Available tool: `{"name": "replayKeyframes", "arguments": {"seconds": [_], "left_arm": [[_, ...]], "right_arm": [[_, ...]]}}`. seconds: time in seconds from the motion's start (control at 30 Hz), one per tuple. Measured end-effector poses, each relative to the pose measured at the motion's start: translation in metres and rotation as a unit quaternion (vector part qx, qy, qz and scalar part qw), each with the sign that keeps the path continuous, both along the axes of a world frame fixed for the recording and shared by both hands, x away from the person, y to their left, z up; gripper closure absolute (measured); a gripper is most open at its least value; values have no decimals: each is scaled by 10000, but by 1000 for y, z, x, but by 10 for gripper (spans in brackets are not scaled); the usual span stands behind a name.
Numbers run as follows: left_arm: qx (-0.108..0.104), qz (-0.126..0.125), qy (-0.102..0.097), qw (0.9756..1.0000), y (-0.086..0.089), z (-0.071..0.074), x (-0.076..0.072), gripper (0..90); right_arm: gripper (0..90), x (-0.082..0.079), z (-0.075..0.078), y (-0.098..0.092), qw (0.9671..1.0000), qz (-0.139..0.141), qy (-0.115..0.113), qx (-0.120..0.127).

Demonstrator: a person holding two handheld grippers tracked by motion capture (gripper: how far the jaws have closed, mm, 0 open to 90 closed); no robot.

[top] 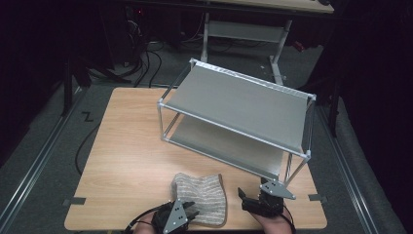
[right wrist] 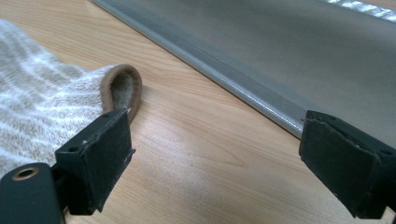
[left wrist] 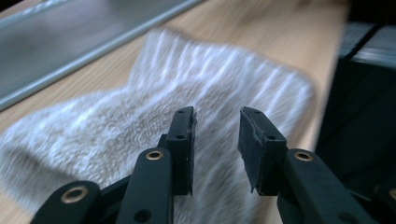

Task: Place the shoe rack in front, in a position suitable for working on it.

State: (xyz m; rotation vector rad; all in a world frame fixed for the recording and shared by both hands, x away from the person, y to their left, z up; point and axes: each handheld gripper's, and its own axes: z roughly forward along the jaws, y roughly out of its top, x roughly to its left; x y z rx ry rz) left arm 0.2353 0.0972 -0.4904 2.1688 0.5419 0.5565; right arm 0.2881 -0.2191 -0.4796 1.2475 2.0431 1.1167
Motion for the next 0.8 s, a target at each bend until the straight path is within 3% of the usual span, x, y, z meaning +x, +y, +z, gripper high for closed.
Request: {"name": "replayKeyframes", "arguments": {"seconds": [0.13, 0.17, 0.27, 0.33, 0.37, 0.4, 0.43, 0.53, 0.57, 0.6, 0.67, 0.7, 0.8], "left_arm": [[149, 296, 133, 9994, 8, -7, 9, 662], [262, 506, 149, 9983, 14, -11, 15, 662], [156, 677, 234, 9973, 22, -11, 22, 660], [68, 880, 356, 9955, 33, -11, 27, 659], [8, 1077, 428, 9933, 44, -12, 32, 653], [8, 1077, 428, 9933, 44, -12, 32, 651], [-5, 1223, 422, 9916, 51, -12, 33, 651], [-94, 1723, 516, 9837, 75, -12, 35, 651], [-137, 1935, 566, 9794, 90, -12, 34, 651], [-137, 1935, 566, 9794, 90, -12, 34, 649], [-156, 2141, 528, 9753, 103, -10, 33, 643], [-279, 2326, 520, 9708, 114, -8, 32, 634], [-364, 2394, 494, 9690, 121, -6, 28, 620]], "right_arm": [[100, 0, -1, 0, 10000, 12, 9, 14], [102, 1, -2, 1, 10000, 32, 43, -1], [105, 2, -3, 3, 9999, 49, 97, 43], [105, 2, -3, 4, 9999, 60, 101, 50], [108, 2, -4, 4, 9999, 82, 90, 39], [108, 2, -4, 4, 9999, 82, 90, 39], [110, 2, -3, 4, 9999, 88, 88, 31], [115, 1, -3, 3, 9999, 74, 80, 33], [117, 1, -3, 2, 9999, 86, 80, 69], [117, 1, -3, 2, 9999, 86, 80, 69], [120, 1, -3, 2, 9999, 79, 87, 102], [124, 3, -3, 3, 9998, 93, 110, 129], [137, 4, -3, 4, 9998, 119, 103, 152]]}}
